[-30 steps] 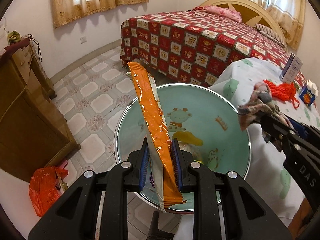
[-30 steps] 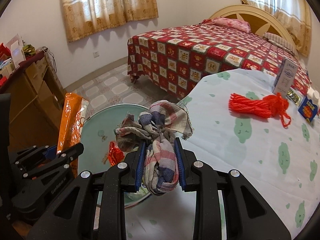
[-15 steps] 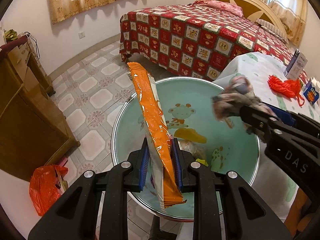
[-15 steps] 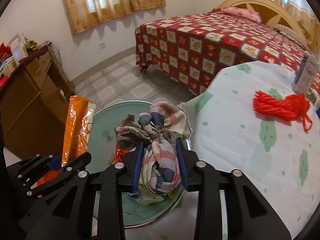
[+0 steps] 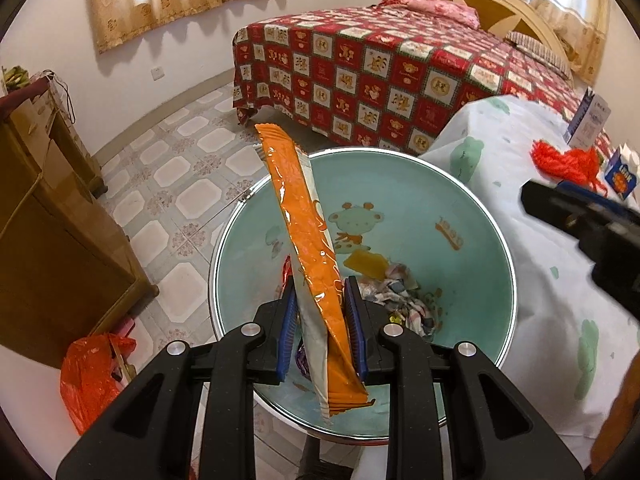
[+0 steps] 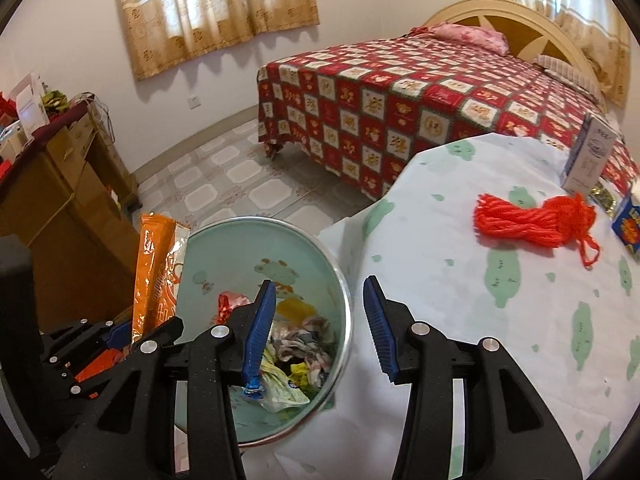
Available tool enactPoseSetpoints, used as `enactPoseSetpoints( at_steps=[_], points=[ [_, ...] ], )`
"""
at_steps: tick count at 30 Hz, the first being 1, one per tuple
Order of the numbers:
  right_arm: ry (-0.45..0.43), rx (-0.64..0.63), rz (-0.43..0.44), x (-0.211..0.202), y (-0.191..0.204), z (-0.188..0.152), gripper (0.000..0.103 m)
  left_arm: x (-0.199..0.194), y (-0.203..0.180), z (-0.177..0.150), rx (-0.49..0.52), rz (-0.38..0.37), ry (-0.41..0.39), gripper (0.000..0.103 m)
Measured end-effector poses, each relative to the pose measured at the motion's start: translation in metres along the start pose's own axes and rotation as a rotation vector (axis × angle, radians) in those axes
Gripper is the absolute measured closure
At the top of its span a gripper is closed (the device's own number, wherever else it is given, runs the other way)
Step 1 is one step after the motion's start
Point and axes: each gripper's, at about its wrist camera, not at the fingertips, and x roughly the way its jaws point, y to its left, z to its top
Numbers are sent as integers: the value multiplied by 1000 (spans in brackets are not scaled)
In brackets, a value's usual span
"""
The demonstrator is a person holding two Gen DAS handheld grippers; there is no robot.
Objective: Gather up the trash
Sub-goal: 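Open both tools to drop the rag and orange wrapper into the bin, then move both open tools back over the table toward the red netting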
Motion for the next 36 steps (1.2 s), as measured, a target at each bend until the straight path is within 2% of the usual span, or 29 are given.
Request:
enactPoseSetpoints(
  at_steps=[1,4,8,13,17,20,24,30,36],
  points=[
    [0,1,-3,-1,-1,1,57,1,0,-1,0,0,7,78],
    [-4,10,-17,-7,-5,1,57,-1,0,-2,-2,16,-4,59],
    [-21,16,-36,-17,-8,0,57,-7,-1,-2,1,34,-29,44],
    [-37,30,-51,-26,-13,1,56,-13,1,-3,-18,43,-53,36],
    [-53,38,-67,-34,-18,0,52,-19,1,-2,-23,54,-79,24],
    [-62,44,-89,-40,-24,-2,42,-21,-2,-2,-13,60,-88,22],
    [-71,53,-108,-47,-35,-6,41,-27,-11,-2,12,71,-112,17],
    [-88,101,-154,-58,-64,-16,38,-36,-28,-4,34,48,-135,13],
    [-111,143,-246,-69,-96,-32,36,-42,-47,-6,48,34,-135,12]
  ],
)
